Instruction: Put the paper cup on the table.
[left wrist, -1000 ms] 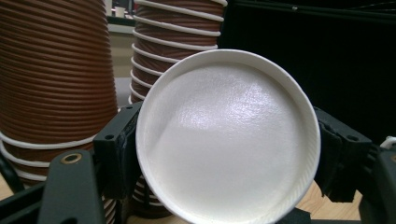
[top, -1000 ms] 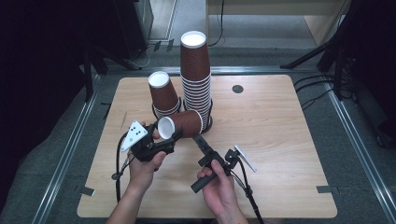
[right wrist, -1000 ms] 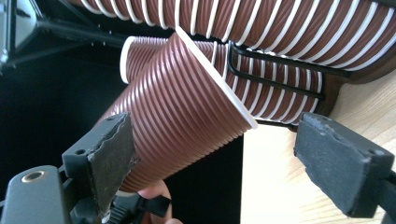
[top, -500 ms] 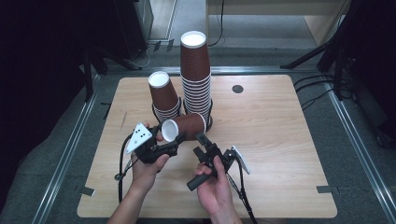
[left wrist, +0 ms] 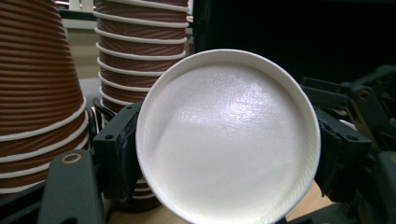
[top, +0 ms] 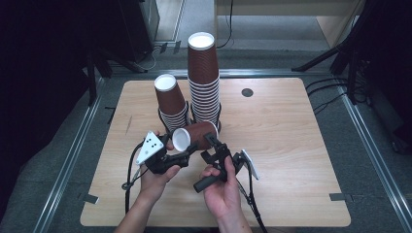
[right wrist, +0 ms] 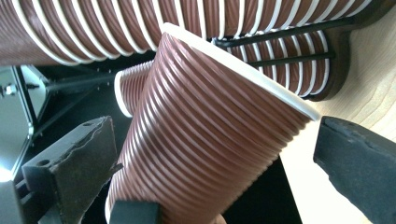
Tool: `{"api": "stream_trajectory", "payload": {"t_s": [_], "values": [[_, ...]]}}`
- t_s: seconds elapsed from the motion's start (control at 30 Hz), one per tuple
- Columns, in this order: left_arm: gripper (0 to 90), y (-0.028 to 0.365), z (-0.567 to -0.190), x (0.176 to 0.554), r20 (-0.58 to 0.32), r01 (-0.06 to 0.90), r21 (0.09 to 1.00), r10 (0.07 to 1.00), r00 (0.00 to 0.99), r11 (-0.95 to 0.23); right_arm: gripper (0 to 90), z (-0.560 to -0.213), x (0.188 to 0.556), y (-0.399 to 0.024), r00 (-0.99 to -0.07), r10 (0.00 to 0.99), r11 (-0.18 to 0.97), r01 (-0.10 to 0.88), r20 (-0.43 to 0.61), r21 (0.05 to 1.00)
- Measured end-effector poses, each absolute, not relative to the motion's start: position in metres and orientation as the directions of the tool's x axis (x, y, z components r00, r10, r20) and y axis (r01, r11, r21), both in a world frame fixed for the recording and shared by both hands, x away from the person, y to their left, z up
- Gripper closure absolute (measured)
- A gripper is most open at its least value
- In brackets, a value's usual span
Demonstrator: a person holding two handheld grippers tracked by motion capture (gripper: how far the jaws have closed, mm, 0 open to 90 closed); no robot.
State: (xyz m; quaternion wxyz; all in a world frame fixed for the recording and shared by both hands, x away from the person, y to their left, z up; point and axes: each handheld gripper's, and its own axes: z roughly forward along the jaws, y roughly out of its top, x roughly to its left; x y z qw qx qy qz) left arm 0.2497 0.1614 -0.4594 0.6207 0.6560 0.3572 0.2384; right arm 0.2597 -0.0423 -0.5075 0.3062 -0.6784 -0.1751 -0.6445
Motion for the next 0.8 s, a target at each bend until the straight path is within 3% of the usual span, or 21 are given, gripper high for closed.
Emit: {"api": "stream_trajectory", "payload": {"t_s": [0.8], "values": [[22.7,0.157,-0.462,0.249,-0.133,0.176,0.984,0.755,0.642,0.024,0.0,-0.508,0.279,-0.045,0.188,-0.167,-0.764,0.596,0.968,-0.248]]}}
